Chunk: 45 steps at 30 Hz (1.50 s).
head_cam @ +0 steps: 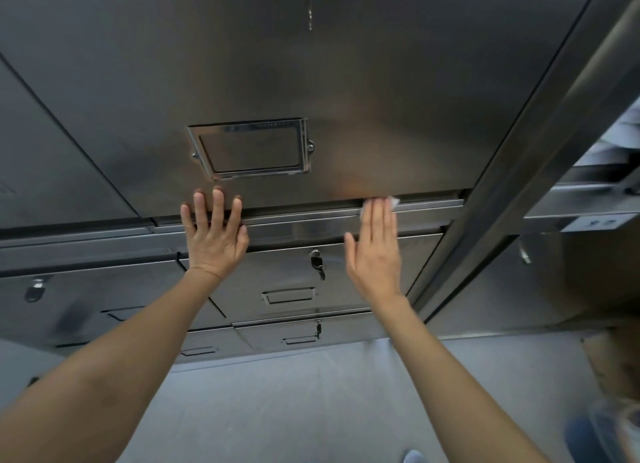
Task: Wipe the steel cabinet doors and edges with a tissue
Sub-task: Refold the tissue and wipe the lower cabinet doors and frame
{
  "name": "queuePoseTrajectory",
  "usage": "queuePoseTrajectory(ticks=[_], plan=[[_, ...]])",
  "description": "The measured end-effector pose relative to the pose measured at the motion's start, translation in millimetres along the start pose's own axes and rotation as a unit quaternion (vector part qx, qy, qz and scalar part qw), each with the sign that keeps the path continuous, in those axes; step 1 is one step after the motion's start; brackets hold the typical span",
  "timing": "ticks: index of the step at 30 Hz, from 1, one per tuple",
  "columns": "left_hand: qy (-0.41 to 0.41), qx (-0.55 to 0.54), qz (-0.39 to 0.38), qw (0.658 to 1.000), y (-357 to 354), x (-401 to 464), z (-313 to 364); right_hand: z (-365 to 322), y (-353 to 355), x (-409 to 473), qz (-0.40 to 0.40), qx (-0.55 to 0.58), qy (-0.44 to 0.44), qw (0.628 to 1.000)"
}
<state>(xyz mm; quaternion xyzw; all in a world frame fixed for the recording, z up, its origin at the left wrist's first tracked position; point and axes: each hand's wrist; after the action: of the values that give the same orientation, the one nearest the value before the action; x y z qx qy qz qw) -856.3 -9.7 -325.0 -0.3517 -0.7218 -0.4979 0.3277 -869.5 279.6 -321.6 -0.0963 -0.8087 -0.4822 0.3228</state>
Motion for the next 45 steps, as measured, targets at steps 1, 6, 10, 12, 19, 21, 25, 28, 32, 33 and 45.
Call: queuePoseTrajectory(ticks=[1, 6, 10, 12, 19, 21, 25, 28, 32, 33, 45], plan=[[0.0, 0.001, 0.0, 1.0, 0, 0, 0, 11, 2, -1, -0.014, -0.016, 0.044, 0.999], [0.001, -0.006, -0.004, 1.0, 1, 0, 1, 102, 35, 4, 0.04, -0.063, -0.036, 0.997], [0.001, -0.002, 0.001, 1.0, -1, -1, 1, 63, 24, 9, 0.081, 0.012, -0.108, 0.991], [0.002, -0.007, -0.002, 1.0, -1, 0, 1, 32, 13, 4, 0.064, 0.05, -0.061, 0.995], [0.001, -0.017, 0.004, 1.0, -4, -3, 3, 39, 19, 7, 0.161, 0.151, -0.049, 0.974], [-0.002, -0.011, 0.013, 1.0, -6, -4, 2, 37, 19, 10, 0.192, 0.161, -0.047, 0.967], [-0.003, -0.009, 0.016, 1.0, -6, -3, 0, 31, 15, 17, 0.221, 0.172, -0.039, 0.959], [-0.005, 0.0, 0.018, 1.0, -7, -2, 2, 34, 17, 23, 0.22, 0.152, -0.024, 0.963], [0.0, -0.003, 0.014, 1.0, -6, -2, 2, 48, 21, 29, 0.188, 0.132, 0.039, 0.972], [0.0, -0.004, 0.013, 1.0, -6, -2, 2, 51, 23, 32, 0.188, 0.135, 0.056, 0.971], [0.0, 0.005, 0.029, 1.0, -8, -3, 3, 8, 41, 14, 0.224, 0.224, 0.005, 0.949]])
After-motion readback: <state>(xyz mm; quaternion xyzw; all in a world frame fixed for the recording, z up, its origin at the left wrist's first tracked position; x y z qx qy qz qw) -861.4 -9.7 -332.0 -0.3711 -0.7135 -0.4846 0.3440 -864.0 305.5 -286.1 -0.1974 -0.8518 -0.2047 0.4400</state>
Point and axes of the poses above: each hand's wrist, its own x-axis towards the middle knuckle, its own y-axis out of the back of the hand, z = x × y, and after that the axes turned 10 degrees about x, right-handed
